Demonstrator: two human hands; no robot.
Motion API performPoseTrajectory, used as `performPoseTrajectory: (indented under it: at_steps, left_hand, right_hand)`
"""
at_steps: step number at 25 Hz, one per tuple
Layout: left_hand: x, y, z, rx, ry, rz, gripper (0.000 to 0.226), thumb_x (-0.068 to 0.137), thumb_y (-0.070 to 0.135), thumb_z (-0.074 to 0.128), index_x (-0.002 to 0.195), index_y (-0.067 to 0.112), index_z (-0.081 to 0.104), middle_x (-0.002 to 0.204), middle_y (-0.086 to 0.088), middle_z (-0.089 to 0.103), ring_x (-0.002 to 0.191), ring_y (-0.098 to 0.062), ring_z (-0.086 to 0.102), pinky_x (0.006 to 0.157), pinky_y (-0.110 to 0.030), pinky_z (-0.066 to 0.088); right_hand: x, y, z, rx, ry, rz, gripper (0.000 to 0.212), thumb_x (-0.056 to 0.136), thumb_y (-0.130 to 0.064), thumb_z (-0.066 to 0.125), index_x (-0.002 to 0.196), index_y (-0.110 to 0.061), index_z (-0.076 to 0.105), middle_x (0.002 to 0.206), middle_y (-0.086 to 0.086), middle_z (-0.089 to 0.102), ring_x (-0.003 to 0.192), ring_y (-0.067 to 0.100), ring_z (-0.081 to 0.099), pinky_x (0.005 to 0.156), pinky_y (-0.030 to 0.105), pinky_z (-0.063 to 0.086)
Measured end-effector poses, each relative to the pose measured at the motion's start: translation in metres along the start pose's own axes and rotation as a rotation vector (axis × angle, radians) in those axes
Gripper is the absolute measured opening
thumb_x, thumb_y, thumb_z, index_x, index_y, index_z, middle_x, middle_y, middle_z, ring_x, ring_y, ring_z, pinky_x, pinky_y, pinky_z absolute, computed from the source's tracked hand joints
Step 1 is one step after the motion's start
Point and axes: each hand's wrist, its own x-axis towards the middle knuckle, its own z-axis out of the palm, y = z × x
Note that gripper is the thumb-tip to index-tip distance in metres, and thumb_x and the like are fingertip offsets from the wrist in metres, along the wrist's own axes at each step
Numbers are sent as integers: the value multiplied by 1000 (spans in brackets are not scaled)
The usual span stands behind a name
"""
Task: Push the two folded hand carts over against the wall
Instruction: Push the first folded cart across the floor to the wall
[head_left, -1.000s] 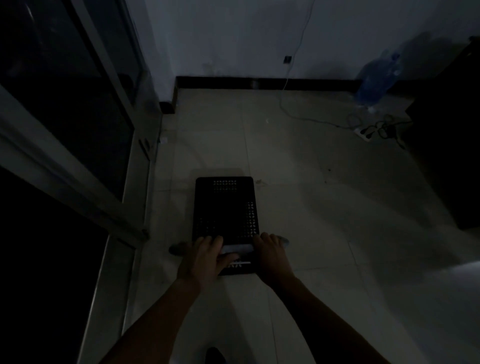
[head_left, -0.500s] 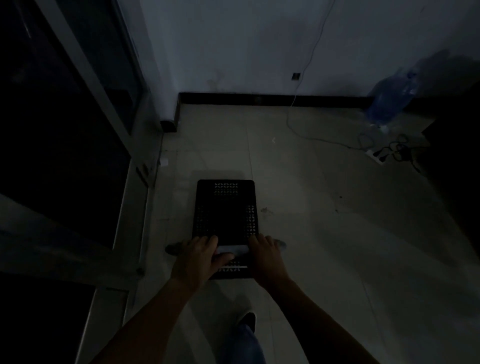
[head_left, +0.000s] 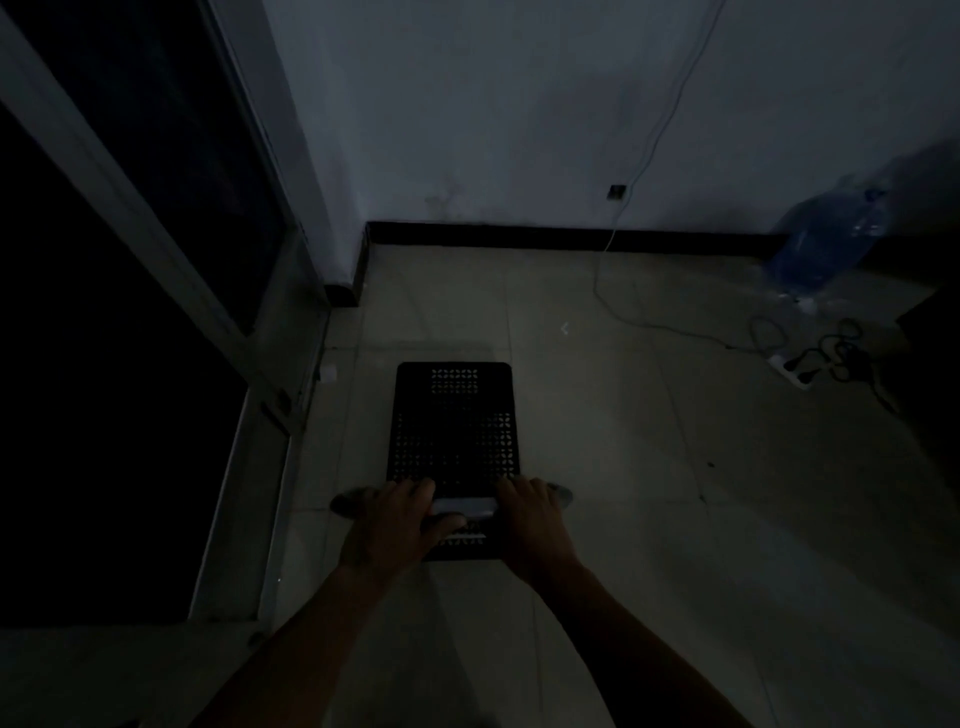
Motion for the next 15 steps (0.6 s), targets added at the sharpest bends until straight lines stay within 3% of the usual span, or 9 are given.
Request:
performPoseTrajectory:
  at_steps: [2, 7, 12, 15]
  left_hand:
    - [31, -8, 7, 1, 20, -10, 69, 89, 73, 34, 87, 12, 66, 71, -4, 65, 60, -24, 61, 54, -29, 43]
    - [112, -42, 27, -11, 58, -17, 63, 86, 71, 41, 90, 12, 65, 71, -3, 65, 61, -26, 61, 58, -36, 47]
    - [181, -83, 49, -64, 78, 89, 53, 94, 64, 37, 100, 15, 56, 69, -3, 64, 56, -23, 60, 52, -31, 47]
    - [225, -107, 56, -50, 44, 87, 51, 94, 61, 42, 98, 13, 60, 73, -3, 62, 61, -24, 59, 54, -34, 45]
  right_hand:
    - [31, 12, -2, 28, -1, -20, 23, 74, -31, 59, 79, -16, 43, 76, 6, 51, 69, 29, 51, 61, 37, 39]
    - [121, 34, -2, 87, 91, -84, 51, 83, -63, 56, 77, -13, 47, 76, 5, 49, 72, 26, 47, 62, 39, 37]
    - [196, 48, -1, 97, 97, -65, 44, 78, -56, 71, 76, -19, 46, 75, -2, 47, 71, 20, 46, 61, 35, 32]
    - [246, 55, -3, 122, 87, -46, 43, 81, -58, 65, 76, -19, 46, 75, -5, 45, 70, 16, 44, 61, 33, 29]
